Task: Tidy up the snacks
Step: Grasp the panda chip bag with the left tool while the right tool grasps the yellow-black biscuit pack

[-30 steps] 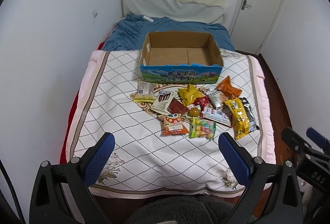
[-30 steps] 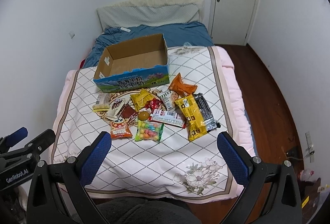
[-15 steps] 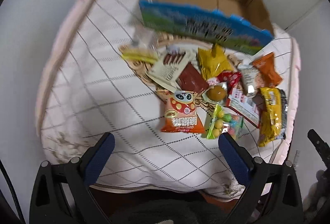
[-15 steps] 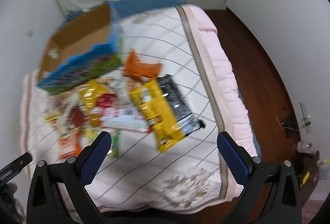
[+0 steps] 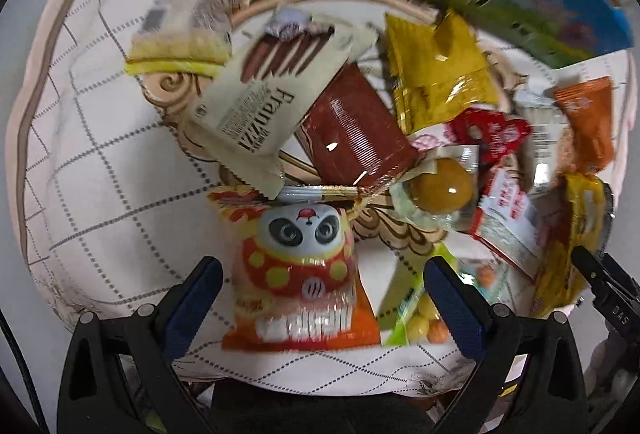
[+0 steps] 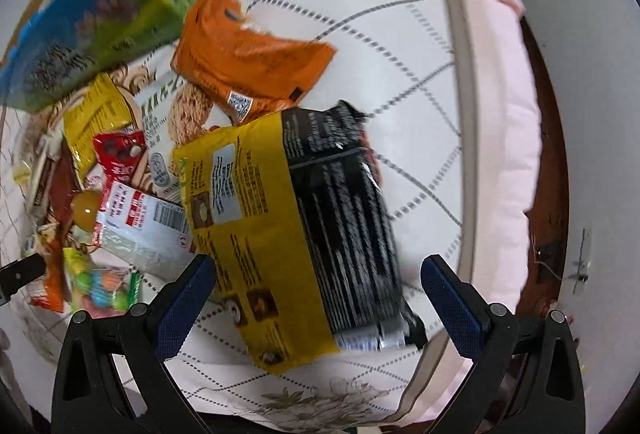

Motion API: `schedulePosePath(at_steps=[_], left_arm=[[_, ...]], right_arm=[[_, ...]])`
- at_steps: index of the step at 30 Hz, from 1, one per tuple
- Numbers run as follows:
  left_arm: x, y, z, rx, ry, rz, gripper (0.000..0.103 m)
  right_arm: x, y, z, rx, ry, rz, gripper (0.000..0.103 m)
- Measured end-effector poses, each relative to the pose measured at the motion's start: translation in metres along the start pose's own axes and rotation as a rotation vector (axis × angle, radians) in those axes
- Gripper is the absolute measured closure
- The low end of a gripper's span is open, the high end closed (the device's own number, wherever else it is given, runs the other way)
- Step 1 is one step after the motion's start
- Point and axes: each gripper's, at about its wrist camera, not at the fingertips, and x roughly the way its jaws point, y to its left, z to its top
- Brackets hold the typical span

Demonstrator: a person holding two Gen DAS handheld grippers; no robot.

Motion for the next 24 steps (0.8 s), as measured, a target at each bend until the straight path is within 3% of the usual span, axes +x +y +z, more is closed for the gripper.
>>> schedulePosePath(at_steps=[4, 8, 10, 12, 15, 17, 24], left_arm=[[0.021, 0.001, 0.004, -0.022, 0.023, 0.008, 0.000], [0.032, -0.003, 0.007, -0.013, -0.016, 0.027, 0.000], [0.032, -0.005, 0.011, -0.007, -0.042, 0.037, 0.007], [0.029, -0.006, 0.014, 0.003, -0.057, 0.059, 0.024], [0.025, -0.007, 0.018, 0.014, -0.076, 0.079, 0.039], [0.025, -0.004, 0.019, 0.012, -0.084, 0.073, 0.040], [0.020, -0.002, 0.000, 0.035, -0.126, 0.096, 0.047]], right_arm=[[0.010, 0.003, 0.010, -0.032, 0.024, 0.032, 0.000], [0.019, 0.005, 0.016, -0.052, 0.044, 0.046, 0.000], [0.024, 0.004, 0.017, -0.046, 0.060, 0.063, 0.000], [0.031, 0.001, 0.017, -0.042, 0.074, 0.082, 0.000], [0.036, 0.003, 0.014, -0.059, 0.079, 0.089, 0.000], [0.040, 0.008, 0.010, -0.069, 0.093, 0.103, 0.000], [0.051, 0.030, -0.008, -0.137, 0.067, 0.005, 0.003]])
